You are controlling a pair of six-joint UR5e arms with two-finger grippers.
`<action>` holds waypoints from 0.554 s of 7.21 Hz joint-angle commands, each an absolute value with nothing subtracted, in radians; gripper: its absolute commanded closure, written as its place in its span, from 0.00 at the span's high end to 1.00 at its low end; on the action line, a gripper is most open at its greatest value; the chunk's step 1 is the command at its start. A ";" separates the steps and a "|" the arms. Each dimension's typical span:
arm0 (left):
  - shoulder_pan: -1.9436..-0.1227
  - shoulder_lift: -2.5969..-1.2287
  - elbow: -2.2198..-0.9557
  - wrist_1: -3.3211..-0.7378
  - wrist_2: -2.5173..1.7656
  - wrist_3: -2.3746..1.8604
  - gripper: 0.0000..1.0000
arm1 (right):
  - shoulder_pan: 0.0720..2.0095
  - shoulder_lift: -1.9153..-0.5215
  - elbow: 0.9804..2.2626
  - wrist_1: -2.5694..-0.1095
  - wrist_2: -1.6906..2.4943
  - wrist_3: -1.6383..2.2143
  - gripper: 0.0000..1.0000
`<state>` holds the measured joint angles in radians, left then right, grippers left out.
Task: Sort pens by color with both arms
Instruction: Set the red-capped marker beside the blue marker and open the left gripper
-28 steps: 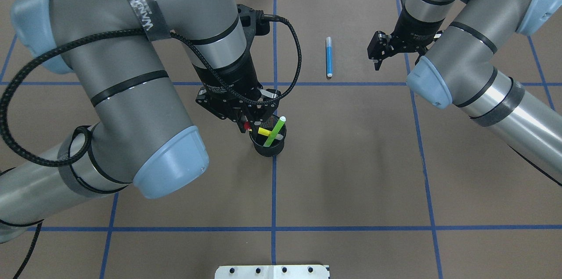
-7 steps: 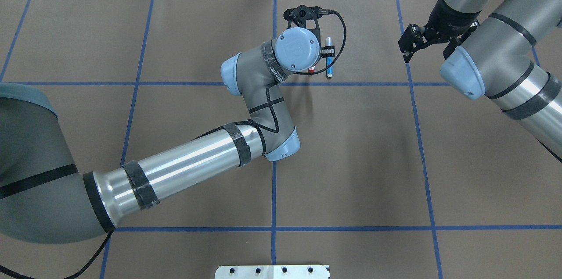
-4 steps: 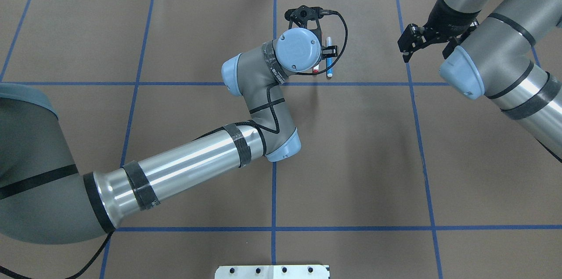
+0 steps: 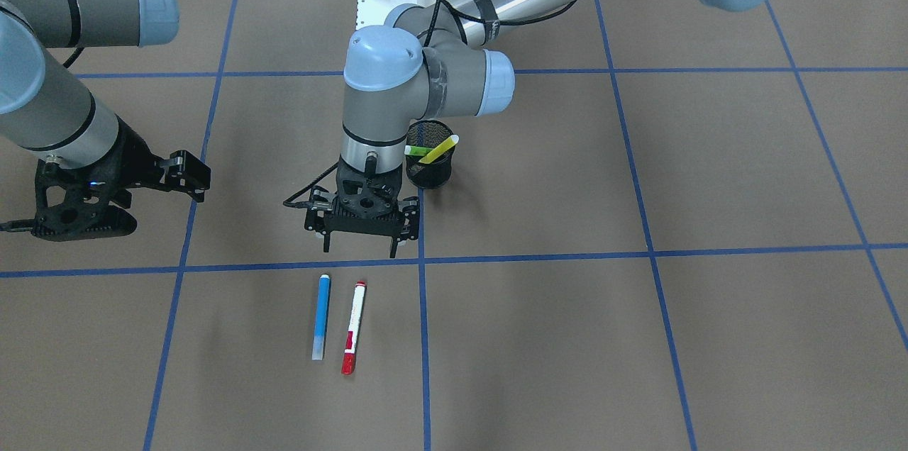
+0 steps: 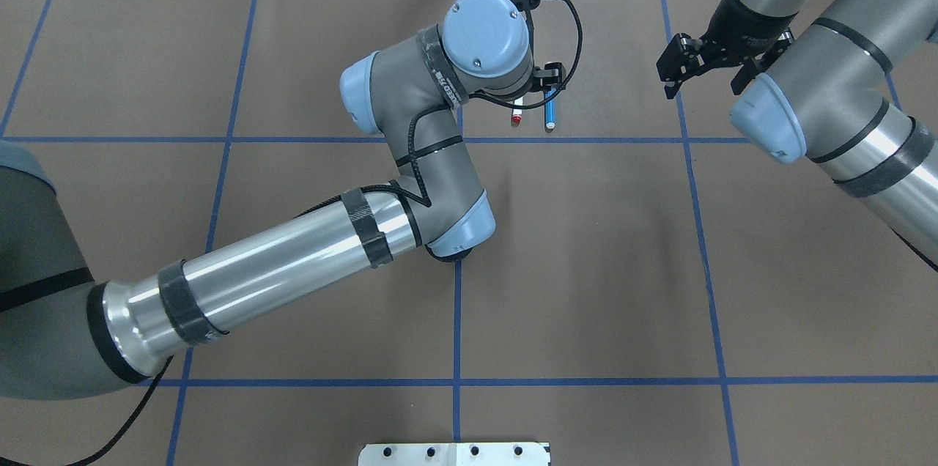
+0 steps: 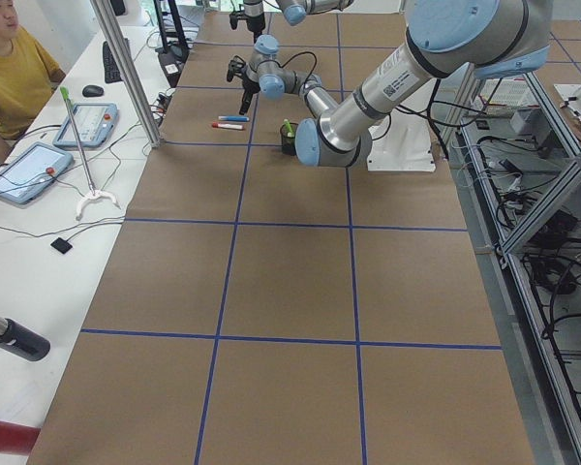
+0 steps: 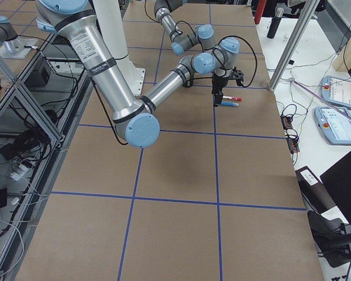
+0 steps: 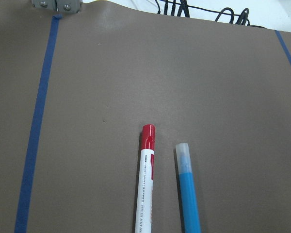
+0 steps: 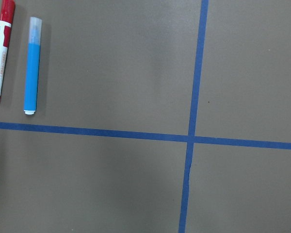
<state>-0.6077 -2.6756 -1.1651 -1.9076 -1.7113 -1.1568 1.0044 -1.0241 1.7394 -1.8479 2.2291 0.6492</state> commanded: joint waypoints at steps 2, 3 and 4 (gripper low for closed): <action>-0.714 -2.486 -1.695 -1.422 -1.921 -0.946 0.99 | 0.947 -1.017 1.764 -1.742 2.235 0.849 0.99; -0.766 -2.400 -1.800 -1.389 -1.993 -0.883 0.99 | 0.905 -1.017 1.761 -1.647 2.235 0.968 0.99; -0.825 -2.337 -1.840 -1.390 -2.079 -0.812 0.99 | 0.858 -1.012 1.759 -1.579 2.230 1.062 0.99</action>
